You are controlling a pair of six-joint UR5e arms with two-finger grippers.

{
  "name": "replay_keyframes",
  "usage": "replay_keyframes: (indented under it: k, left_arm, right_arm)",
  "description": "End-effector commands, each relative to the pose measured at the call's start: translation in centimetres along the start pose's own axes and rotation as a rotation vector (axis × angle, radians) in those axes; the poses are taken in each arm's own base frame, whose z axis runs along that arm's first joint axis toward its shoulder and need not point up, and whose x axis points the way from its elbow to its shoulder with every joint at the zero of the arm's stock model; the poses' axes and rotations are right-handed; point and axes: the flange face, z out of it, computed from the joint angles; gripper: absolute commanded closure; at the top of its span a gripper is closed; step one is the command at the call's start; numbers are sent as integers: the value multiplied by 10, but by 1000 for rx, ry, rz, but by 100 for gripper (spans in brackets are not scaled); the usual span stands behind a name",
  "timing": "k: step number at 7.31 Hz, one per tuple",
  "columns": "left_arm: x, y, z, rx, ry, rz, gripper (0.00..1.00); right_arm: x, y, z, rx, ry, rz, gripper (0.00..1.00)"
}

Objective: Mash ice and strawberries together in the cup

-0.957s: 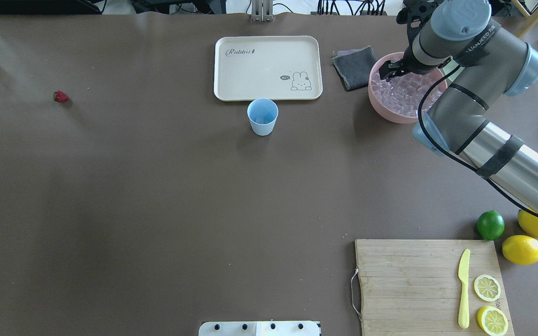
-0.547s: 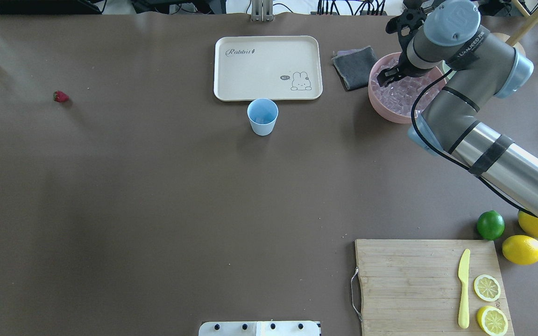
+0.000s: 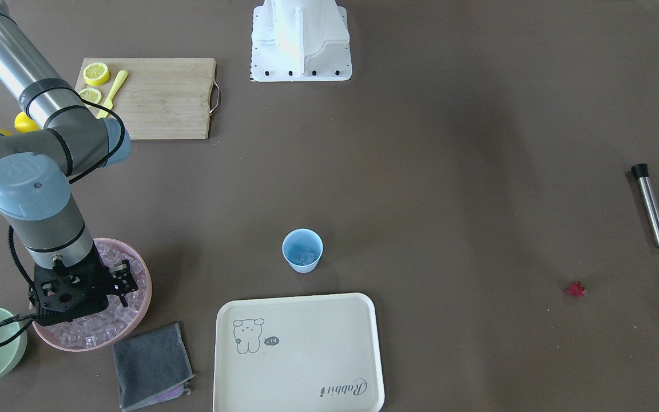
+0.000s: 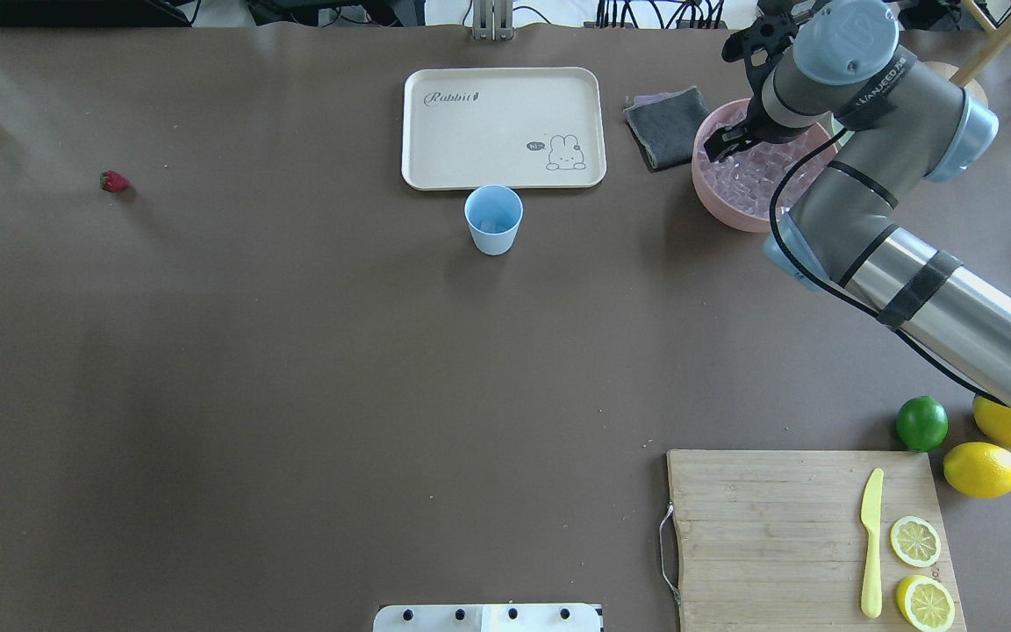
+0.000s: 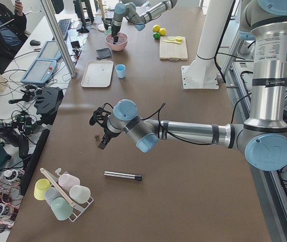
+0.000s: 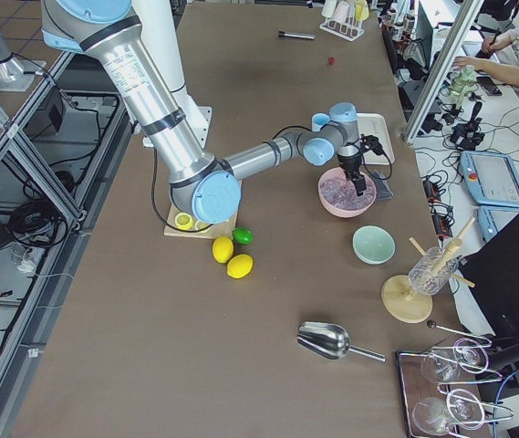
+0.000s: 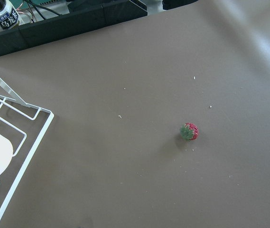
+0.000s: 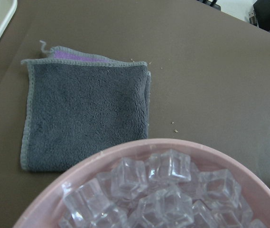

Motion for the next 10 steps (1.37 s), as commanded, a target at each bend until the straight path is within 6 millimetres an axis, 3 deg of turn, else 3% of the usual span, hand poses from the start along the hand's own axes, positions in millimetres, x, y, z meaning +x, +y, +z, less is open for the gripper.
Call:
replay_keyframes:
  k: [1, 6, 7, 8, 9, 10]
  left_arm:
    - [-1, 3, 0, -2, -1, -2, 2]
    - [-3, 10, 1, -12, -3, -6, 2]
    - [-3, 11, 1, -9, -2, -3, 2]
    - [-3, 11, 2, -7, 0, 0, 2]
    - [-3, 11, 2, -7, 0, 1, 2]
    - [-3, 11, 1, -5, 1, 2, 2]
  right_arm:
    - [0, -1, 0, 10, 14, 79, 1]
    - [-1, 6, 15, -12, 27, 81, 1]
    - [-3, 7, 16, -16, 26, 79, 8]
    - [-4, 8, 17, -17, 27, 75, 35]
    - [-4, 8, 17, -18, 26, 72, 73]
    - [-2, 9, 18, -19, 27, 72, 100]
